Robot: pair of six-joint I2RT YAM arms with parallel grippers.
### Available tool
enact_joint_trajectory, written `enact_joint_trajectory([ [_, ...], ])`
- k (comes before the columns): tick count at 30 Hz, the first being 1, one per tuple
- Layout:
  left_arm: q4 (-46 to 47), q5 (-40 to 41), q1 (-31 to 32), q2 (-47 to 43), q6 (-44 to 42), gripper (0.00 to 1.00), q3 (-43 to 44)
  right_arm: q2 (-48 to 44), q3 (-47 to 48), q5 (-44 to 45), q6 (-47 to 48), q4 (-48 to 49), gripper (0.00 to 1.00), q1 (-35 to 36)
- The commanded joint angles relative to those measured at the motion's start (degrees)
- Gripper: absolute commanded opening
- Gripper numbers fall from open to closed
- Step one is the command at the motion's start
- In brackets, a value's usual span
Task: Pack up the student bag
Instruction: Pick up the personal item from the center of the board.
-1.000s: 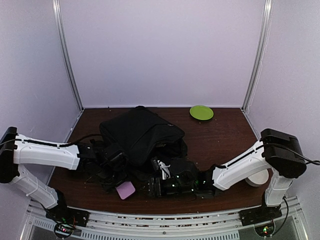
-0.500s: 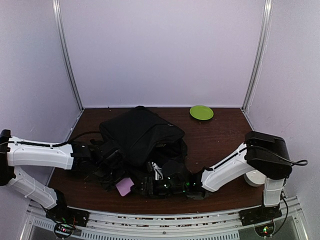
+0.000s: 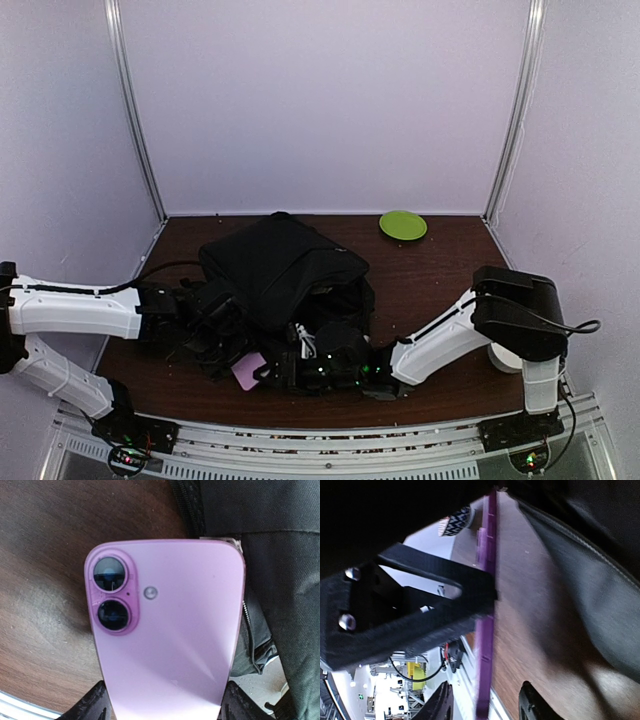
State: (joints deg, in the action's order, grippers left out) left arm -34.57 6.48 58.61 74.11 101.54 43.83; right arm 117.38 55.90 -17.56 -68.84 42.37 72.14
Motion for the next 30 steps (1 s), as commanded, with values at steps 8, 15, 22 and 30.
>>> enact_joint_trajectory([
  [8, 1.43, 1.17, 0.88, -2.07, 0.7, 0.55, 0.46, 2.9, 4.4, 0.86, -2.06, 4.34, 0.36, -0.16],
  [15, 1.41, 1.38, 1.34, -2.77, 1.17, 0.55, 0.39, 3.12, 4.7, 1.03, -2.4, 5.69, 0.21, -0.16],
  [22, 1.36, 1.6, 1.52, -3.33, 1.38, 0.55, 0.2, 2.51, 4.15, 1.46, -1.82, 5.96, 0.08, -0.16],
  [30, 1.43, 2.28, 1.74, -3.47, -0.01, 0.72, 0.81, 1.21, 2.97, 1.74, -1.17, 6.09, 0.0, -0.1],
])
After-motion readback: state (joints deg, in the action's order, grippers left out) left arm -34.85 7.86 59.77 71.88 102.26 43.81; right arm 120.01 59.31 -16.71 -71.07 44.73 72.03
